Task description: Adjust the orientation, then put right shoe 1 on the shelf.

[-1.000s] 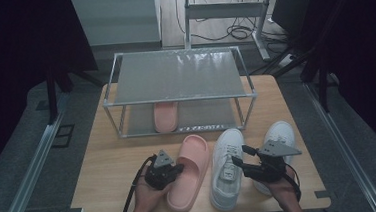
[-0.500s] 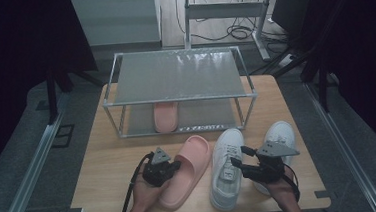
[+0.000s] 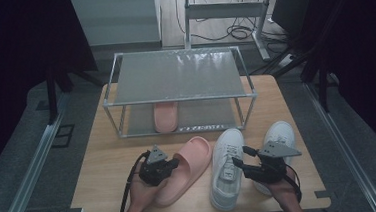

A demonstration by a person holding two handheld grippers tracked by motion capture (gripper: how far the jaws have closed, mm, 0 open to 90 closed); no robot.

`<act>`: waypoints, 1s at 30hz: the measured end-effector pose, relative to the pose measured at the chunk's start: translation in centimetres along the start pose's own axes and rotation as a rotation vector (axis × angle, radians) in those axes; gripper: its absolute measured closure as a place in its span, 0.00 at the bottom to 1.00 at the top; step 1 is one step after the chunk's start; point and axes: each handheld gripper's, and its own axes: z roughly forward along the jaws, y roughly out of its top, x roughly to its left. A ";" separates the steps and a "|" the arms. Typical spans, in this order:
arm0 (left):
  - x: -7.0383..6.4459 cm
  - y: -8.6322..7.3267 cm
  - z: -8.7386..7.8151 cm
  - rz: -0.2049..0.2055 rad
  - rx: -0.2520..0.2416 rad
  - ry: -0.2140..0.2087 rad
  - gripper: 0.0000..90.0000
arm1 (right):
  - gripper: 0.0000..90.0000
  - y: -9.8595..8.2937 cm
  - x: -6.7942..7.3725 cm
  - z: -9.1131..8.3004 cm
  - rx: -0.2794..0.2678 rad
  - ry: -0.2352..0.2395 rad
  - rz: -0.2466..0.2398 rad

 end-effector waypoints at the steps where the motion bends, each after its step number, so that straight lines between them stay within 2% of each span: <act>1: -0.1 0.1 -0.2 0.000 -0.003 -0.005 0.97 | 0.49 0.0 0.0 0.0 0.002 -0.001 -0.002; 6: -0.7 -0.1 -0.6 0.002 0.001 -0.043 0.95 | 0.49 -0.2 -0.1 0.1 0.006 -0.002 -0.001; 8: -1.1 -0.3 -0.8 0.013 0.006 -0.047 0.94 | 0.49 -0.2 -0.1 0.1 0.007 -0.003 -0.001; 12: -1.3 -0.9 -0.9 0.006 0.021 -0.048 0.90 | 0.49 -0.2 -0.2 0.0 0.003 -0.006 0.004; 16: -1.4 -1.2 -1.1 -0.012 0.034 -0.059 0.81 | 0.49 -0.2 -0.3 0.0 0.003 -0.005 0.006; 20: -2.0 -1.0 -1.2 -0.004 0.025 -0.062 0.74 | 0.49 -0.3 -0.3 0.0 0.005 -0.007 0.005; 30: -3.3 -0.8 -1.2 0.016 0.024 -0.090 0.72 | 0.49 -0.3 -0.4 -0.5 -0.004 -0.017 0.009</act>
